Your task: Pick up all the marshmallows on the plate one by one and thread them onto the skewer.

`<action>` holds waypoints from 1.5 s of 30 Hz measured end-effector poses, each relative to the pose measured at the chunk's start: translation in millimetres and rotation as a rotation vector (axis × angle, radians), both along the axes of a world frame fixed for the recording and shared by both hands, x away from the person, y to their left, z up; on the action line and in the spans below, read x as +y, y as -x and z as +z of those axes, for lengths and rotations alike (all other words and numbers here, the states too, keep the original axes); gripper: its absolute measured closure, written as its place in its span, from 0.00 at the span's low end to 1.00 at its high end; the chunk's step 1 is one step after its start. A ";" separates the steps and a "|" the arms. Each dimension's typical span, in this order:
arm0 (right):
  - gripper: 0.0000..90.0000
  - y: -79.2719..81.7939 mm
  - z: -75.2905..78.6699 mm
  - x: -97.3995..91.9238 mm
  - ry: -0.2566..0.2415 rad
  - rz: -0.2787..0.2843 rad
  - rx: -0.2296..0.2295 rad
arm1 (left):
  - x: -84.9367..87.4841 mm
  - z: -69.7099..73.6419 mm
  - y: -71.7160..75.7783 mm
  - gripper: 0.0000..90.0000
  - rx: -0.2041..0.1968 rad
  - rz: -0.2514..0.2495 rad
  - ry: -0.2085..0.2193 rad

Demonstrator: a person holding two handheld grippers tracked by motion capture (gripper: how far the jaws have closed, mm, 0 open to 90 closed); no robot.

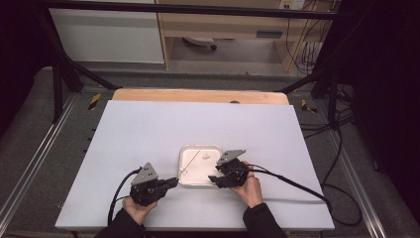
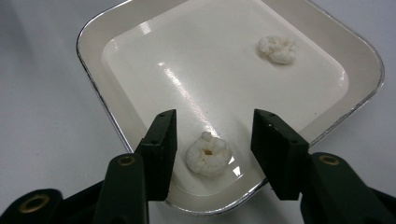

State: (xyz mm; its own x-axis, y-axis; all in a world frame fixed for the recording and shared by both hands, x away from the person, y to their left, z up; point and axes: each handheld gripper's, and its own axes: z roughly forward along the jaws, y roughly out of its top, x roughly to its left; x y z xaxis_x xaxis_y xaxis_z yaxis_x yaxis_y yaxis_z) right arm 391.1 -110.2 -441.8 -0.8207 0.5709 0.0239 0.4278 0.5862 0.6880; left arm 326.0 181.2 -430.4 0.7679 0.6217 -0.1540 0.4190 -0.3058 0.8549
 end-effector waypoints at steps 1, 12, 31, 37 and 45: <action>0.60 -0.1 -0.4 0.1 0.005 0.003 -0.001 | -0.1 0.0 0.1 0.98 -0.001 -0.001 0.000; 0.72 2.0 -2.7 1.1 0.026 0.010 -0.007 | -0.3 -0.1 0.6 0.98 -0.001 -0.001 0.002; 0.77 2.8 6.8 -2.2 -0.037 -0.002 0.002 | -1.5 -0.3 1.5 0.98 -0.002 -0.011 0.002; 0.77 3.6 19.5 -7.8 -0.118 -0.003 0.011 | -2.5 -0.4 1.7 0.98 0.000 -0.015 0.002; 0.78 3.5 35.9 -14.8 -0.235 0.000 0.025 | -3.8 0.1 2.9 0.98 -0.007 -0.026 0.008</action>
State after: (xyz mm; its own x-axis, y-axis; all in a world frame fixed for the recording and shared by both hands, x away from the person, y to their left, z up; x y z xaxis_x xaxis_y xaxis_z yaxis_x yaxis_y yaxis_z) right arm 387.6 -125.0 -405.9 -0.8181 0.5473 0.1766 0.4465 0.4109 0.7948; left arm 323.1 177.4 -430.3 0.7848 0.6004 -0.1537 0.4053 -0.3097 0.8601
